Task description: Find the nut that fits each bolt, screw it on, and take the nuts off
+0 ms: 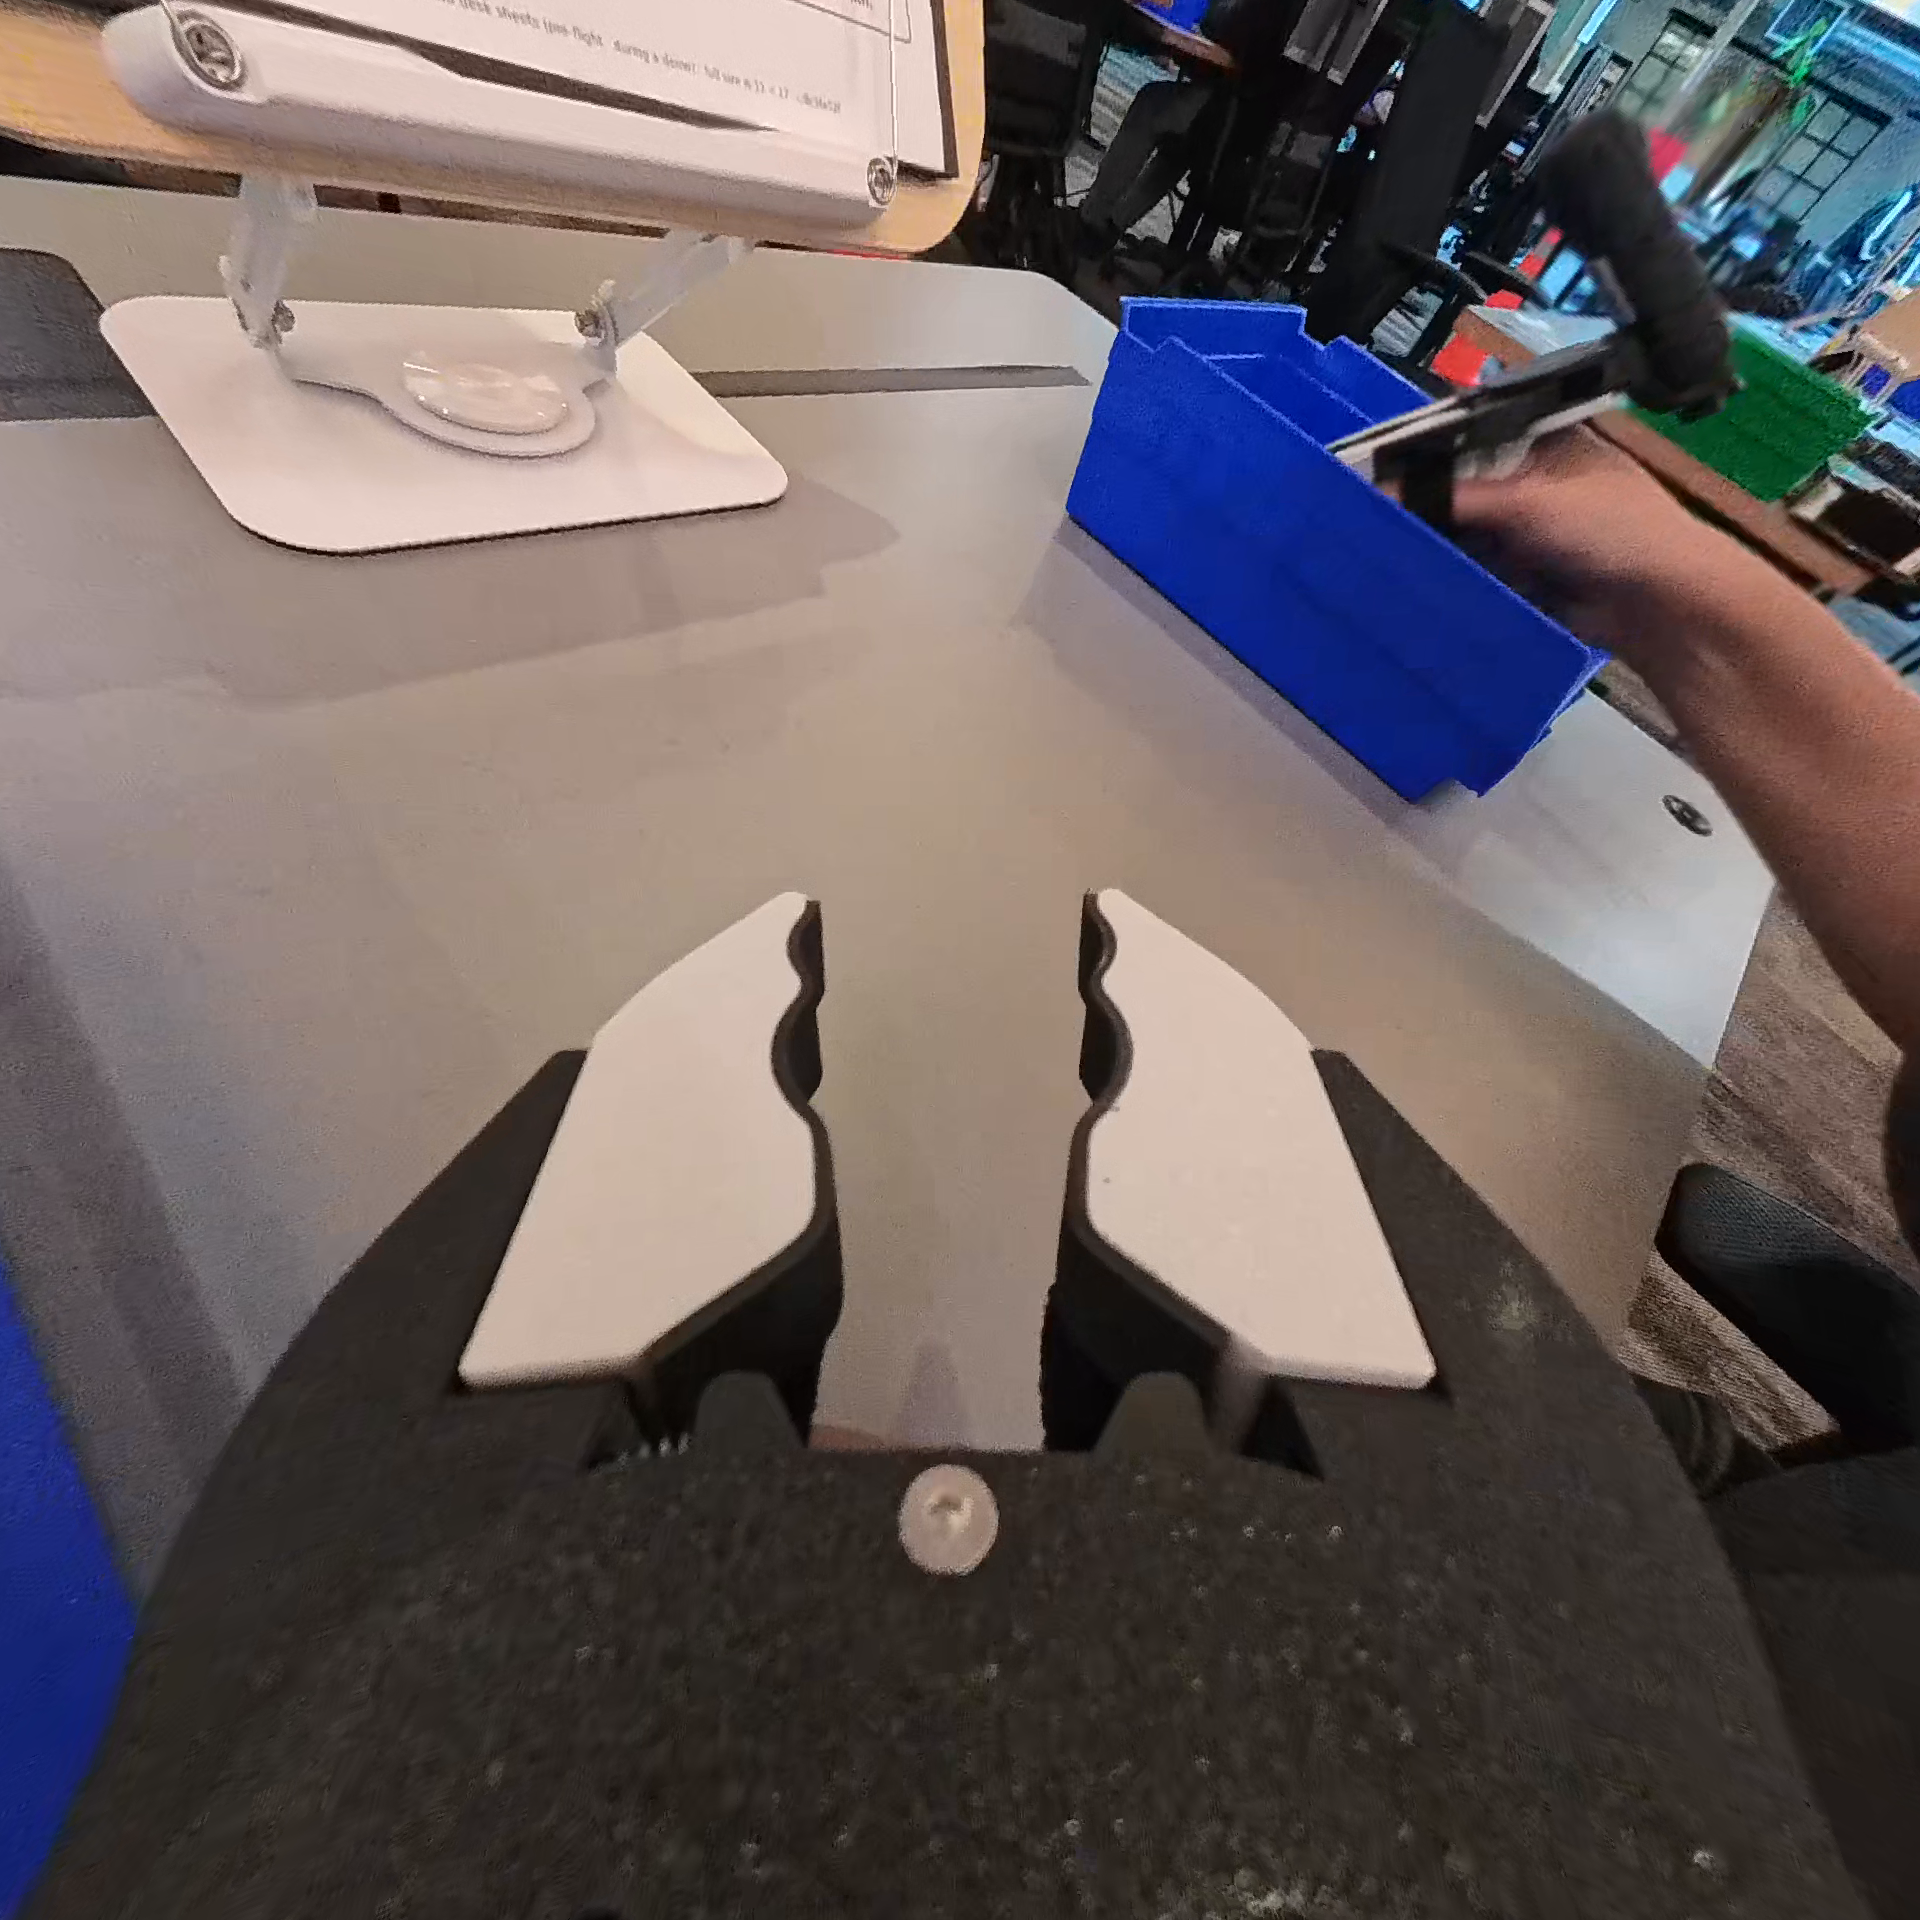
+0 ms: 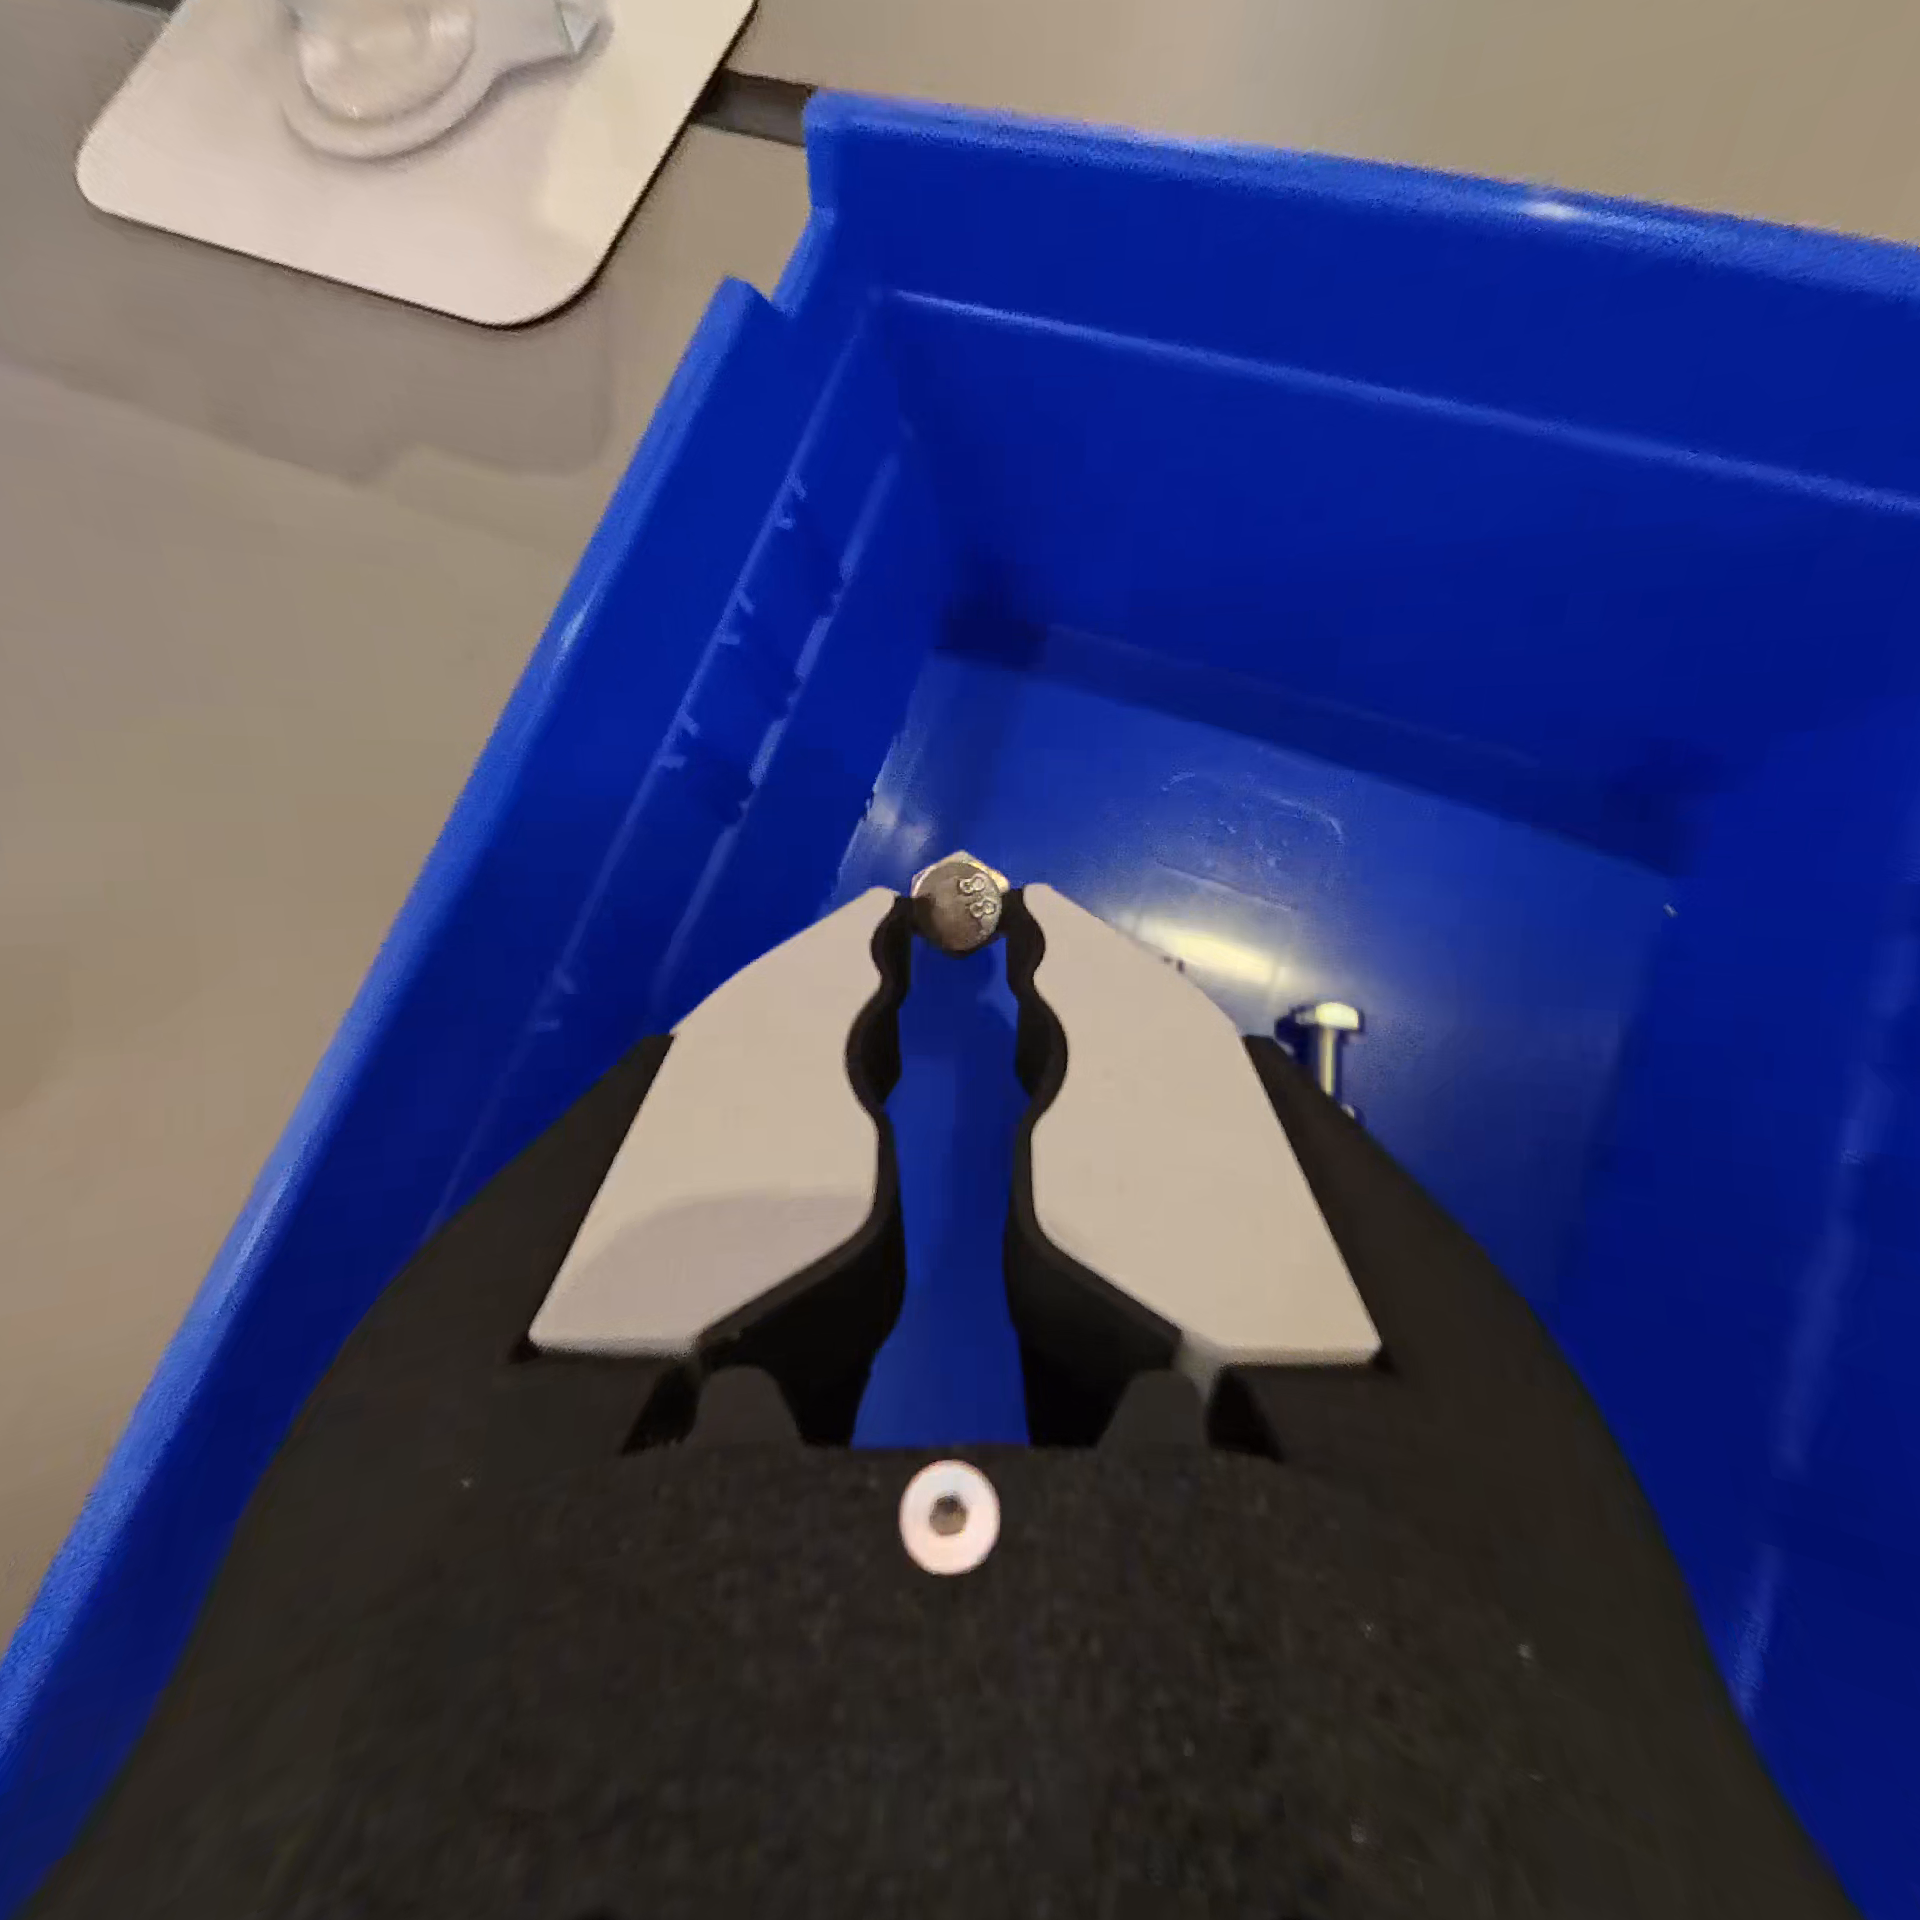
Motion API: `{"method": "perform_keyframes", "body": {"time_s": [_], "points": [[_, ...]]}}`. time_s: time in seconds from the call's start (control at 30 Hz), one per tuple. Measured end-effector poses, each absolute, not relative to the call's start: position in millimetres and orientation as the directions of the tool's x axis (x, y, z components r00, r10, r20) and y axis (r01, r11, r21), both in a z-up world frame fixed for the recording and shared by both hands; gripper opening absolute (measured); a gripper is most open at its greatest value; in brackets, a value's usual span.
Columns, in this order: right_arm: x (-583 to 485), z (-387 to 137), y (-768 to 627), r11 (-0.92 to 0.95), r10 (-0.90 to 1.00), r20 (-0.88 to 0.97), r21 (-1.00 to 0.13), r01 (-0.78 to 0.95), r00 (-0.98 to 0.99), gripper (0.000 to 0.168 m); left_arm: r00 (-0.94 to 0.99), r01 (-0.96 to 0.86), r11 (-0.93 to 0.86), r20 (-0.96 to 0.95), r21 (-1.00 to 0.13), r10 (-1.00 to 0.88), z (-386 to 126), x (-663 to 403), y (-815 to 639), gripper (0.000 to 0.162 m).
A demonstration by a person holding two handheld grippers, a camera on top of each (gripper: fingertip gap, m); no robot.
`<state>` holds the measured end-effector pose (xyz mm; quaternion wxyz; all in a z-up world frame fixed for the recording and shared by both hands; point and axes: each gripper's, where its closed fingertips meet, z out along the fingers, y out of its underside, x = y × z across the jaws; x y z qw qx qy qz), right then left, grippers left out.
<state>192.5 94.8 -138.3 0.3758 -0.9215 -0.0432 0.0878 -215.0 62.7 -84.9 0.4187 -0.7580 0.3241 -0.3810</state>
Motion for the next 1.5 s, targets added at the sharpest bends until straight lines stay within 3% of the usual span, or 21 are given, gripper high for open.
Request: {"method": "perform_keyframes", "body": {"time_s": [0.6,0.67,0.73,0.87,0.97,1.13,1.5], "points": [[198.2,-177.8,56.9,-0.877,0.135,-0.101,-0.475,0.072,0.986,0.019,0.503,-0.225,-0.443,0.286,-0.868,-0.816,-103.2,-209.4,62.0,0.047],[199.7,-167.1,49.7,-0.867,0.128,-0.13,-0.496,0.047,0.983,0.021,0.507,-0.222,-0.443,0.286,-0.868,-0.813,-102.7,-210.0,61.7,0.047],[202.4,-130.5,40.0,-0.788,0.108,-0.134,-0.616,0.002,0.985,0.023,0.515,-0.214,-0.443,0.285,-0.871,-0.808,-101.1,-211.1,61.3,0.047],[172.9,-33.8,3.5,-0.478,0.143,-0.14,-0.877,-0.055,0.98,0.031,0.498,-0.16,-0.431,0.304,-0.888,-0.812,-91.8,-210.2,56.4,0.049],[102.3,-0.3,-17.7,-0.26,0.298,-0.172,-0.961,-0.094,0.939,0.03,0.5,-0.171,-0.398,0.269,-0.901,-0.823,-92.7,-208.0,52.5,0.05],[-24.8,-33.9,-22.4,-0.235,0.526,-0.215,-0.967,-0.102,0.823,0.032,0.521,-0.174,-0.398,0.259,-0.901,-0.814,-99.2,-207.6,46.5,0.049],[-126.8,-100.6,14.4,-0.383,0.646,-0.243,-0.923,0.031,0.723,0.03,0.549,-0.1,-0.492,0.365,-0.865,-0.752,-111.5,-230.6,44.6,0.048]]}}
